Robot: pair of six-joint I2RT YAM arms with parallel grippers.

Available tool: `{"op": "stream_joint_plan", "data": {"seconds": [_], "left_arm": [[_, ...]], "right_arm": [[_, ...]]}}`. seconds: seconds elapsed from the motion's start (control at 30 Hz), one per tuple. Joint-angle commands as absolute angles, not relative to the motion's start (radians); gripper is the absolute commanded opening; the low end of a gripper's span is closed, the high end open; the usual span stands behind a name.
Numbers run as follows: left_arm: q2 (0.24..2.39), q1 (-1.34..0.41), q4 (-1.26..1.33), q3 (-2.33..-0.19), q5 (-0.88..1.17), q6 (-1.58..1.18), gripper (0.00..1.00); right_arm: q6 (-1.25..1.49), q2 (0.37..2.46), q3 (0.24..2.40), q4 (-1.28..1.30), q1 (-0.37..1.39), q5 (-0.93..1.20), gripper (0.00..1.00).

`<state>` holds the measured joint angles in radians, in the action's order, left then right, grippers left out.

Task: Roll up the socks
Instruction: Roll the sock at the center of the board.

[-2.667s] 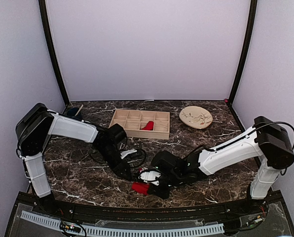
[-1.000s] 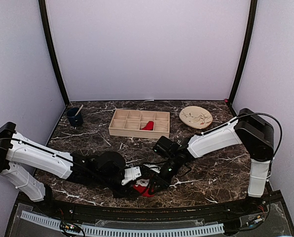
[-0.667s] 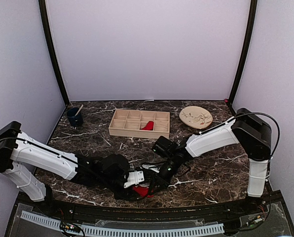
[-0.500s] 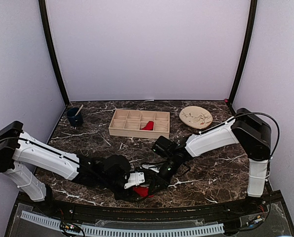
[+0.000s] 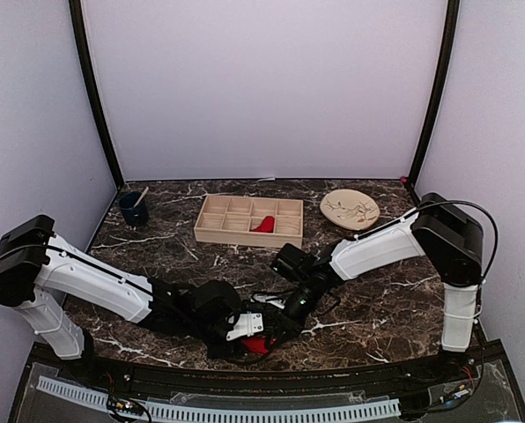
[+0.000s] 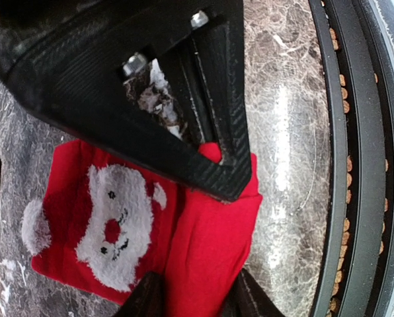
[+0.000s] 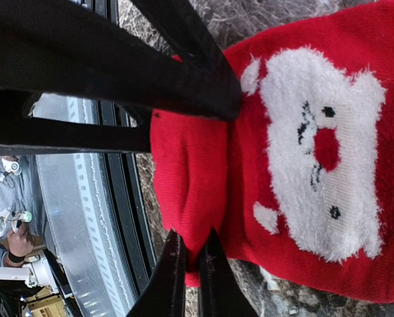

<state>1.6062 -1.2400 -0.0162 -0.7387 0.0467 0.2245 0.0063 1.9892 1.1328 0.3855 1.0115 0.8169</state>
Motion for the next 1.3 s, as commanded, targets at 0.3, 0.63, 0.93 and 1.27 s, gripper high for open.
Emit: {"op": "stream_joint_plan", "data": {"seconds": [0.3,0.63,0.93,1.27], "left_arm": [[1.639,-1.247,-0.066,-0.773,0.058,0.239,0.1],[1.632,-1.247,-0.073,-0.762,0.061,0.214,0.0],[1.632,-1.246,-0.067,-0.752,0.051,0.196,0.0],[1.65,-1.164,-0.098,-0.767,0.192,0.125,0.0]], "right_arm": [[-0.011,2.023,1.174,0.401,0.995,0.849,0.06],[0.048,2.003,1.101,0.316,0.953,0.88,0.3],[0.158,1.944,0.991,0.152,0.884,0.939,0.33],[0.224,1.851,0.913,0.04,0.861,0.865,0.34]]}}
